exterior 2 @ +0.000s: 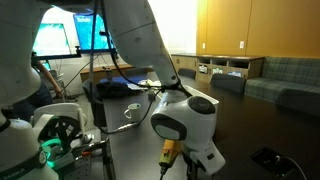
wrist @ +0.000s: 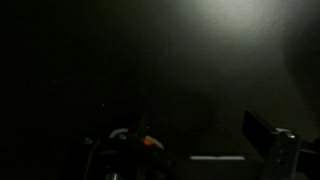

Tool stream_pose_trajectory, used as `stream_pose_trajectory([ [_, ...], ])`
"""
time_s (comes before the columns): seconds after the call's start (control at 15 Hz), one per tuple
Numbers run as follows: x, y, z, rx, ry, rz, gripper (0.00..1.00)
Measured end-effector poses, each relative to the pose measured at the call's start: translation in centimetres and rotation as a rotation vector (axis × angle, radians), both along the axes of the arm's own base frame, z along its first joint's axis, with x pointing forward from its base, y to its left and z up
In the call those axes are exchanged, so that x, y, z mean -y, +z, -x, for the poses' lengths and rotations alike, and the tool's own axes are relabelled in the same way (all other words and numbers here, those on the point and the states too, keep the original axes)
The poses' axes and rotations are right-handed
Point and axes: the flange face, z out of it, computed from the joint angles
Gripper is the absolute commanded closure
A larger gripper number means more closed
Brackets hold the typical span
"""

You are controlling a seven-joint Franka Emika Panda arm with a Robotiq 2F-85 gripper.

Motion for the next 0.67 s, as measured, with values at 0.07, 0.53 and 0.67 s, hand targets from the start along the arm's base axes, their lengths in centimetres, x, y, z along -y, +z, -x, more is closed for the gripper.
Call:
stream_pose_trajectory([
  [0.07,0.2,0.0,0.1,-0.001,-0.006,0.004,0.00],
  [0.53,1.3,-0.2,0.6,-0.016,-0.065,0.060,0.00],
  [0.67,1.3,-0.1,0.5,-0.010,-0.081,0.071,0.00],
])
